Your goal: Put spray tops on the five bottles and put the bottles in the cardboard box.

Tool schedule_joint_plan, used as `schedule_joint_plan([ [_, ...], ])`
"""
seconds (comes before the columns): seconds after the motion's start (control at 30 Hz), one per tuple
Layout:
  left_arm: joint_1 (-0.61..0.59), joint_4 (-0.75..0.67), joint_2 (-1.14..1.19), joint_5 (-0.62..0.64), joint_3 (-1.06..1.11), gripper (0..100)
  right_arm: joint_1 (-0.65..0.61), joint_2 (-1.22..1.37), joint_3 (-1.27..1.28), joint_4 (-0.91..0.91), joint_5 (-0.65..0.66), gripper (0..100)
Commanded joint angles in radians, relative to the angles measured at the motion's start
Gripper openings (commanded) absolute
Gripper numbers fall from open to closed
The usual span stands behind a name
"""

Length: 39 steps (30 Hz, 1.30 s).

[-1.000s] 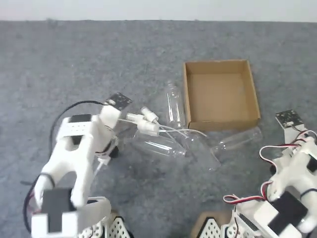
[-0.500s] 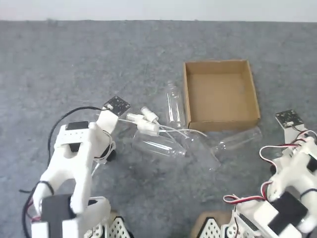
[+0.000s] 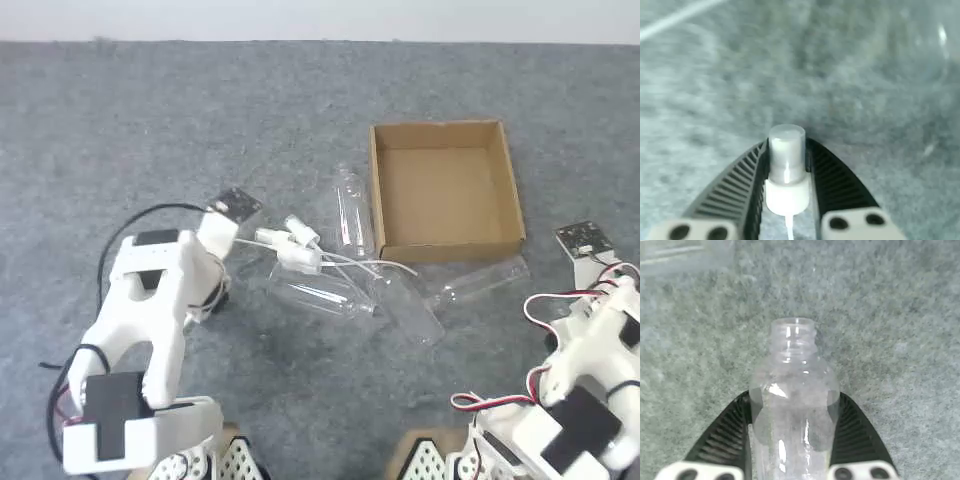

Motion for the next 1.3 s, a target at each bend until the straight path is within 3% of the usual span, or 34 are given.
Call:
schedule_joint_plan([
  [0.0, 0.008, 0.043, -0.147, 0.086, -0.077, 1, 0.012, -0.071, -0.005, -0.012, 0.008, 1.1],
  [0.17, 0.091, 0.086, -0.43, 0.195, -0.019, 1, 0.012, -0.071, -0.005, -0.012, 0.006, 3.8],
  [0.33, 0.184, 0.084, -0.637, 0.311, 0.027, 1, 0.012, -0.071, -0.006, -0.016, 0.006, 19.9],
  [0.47, 0.241, 0.031, -0.647, 0.408, 0.047, 1, 0.008, -0.073, -0.035, -0.018, 0.009, 28.8],
  [0.67, 0.25, -0.057, -0.64, 0.466, 0.107, 1, -0.028, -0.073, -0.129, -0.01, 0.005, 24.8],
  [0.87, 0.249, -0.103, -0.64, 0.466, 0.154, 1, -0.113, -0.056, -0.195, 0.105, -0.066, 27.3],
  [1.27, 0.249, -0.112, -0.64, 0.463, 0.182, 1, -0.048, 0.128, -0.302, 0.189, -0.072, 27.0],
])
